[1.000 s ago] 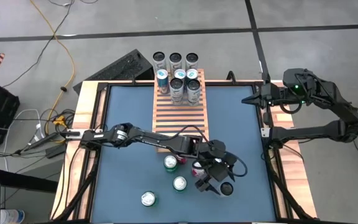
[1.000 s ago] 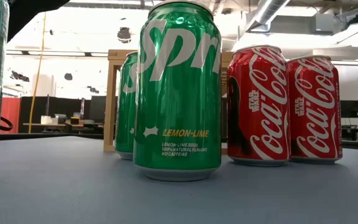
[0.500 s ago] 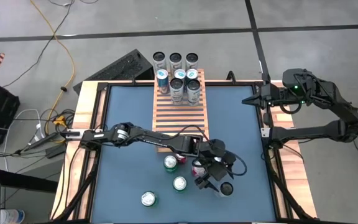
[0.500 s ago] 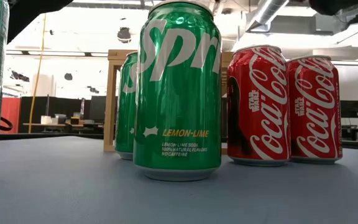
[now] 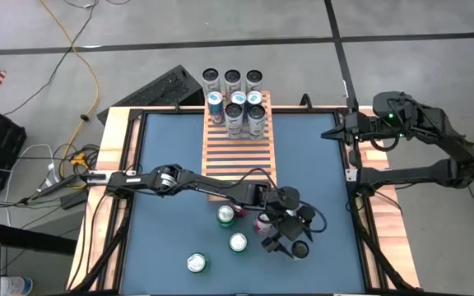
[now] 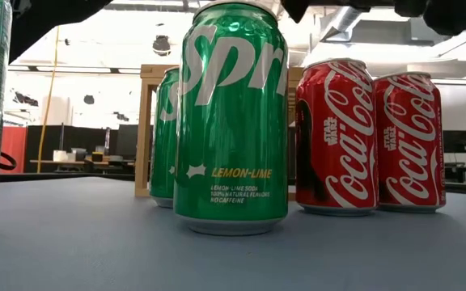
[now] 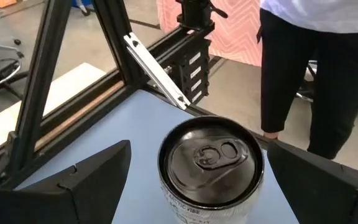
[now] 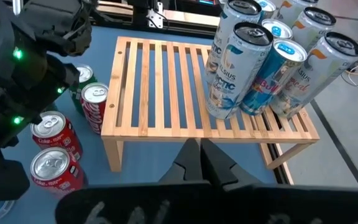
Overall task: Place canned beverage on shelf
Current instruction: Put the white blue soda can on the shelf aligned with the other white blue soda cans
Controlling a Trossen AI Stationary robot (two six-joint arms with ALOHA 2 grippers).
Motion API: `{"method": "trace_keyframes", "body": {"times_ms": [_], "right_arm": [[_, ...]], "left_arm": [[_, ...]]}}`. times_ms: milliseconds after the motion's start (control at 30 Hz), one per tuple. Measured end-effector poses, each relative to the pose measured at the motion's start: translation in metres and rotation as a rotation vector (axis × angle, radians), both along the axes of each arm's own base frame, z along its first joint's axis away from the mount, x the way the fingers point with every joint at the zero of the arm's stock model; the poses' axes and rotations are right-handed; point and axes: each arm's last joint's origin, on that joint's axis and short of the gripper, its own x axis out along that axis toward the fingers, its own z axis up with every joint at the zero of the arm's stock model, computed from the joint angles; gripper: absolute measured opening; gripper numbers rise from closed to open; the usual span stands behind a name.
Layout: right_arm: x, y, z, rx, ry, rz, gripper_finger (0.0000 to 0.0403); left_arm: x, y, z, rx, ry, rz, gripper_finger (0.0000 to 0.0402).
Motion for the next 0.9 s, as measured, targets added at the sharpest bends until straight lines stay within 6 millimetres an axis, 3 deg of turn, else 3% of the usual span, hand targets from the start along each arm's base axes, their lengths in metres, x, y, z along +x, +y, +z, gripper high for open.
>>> {"method": "trace_keyframes", "body": {"times_ms": [267,667,900], "right_arm": [[-0.001,0.0,-0.002,0.006,0.02,0.0,0.0],[-0.001,0.0,-0.002,0.006,0.021,0.0,0.0],[-0.001,0.0,-0.002,0.006,0.02,0.0,0.0]], "left_arm": [[0.001,-0.002,0.0,-0.011,-0.028,-0.027,0.036],[0.0,-0.011,-0.004,-0.012,-0.026,-0.064,0.025],[0.0,-0.011,-0.004,-0.012,-0.017,-0.041,0.024]]}}
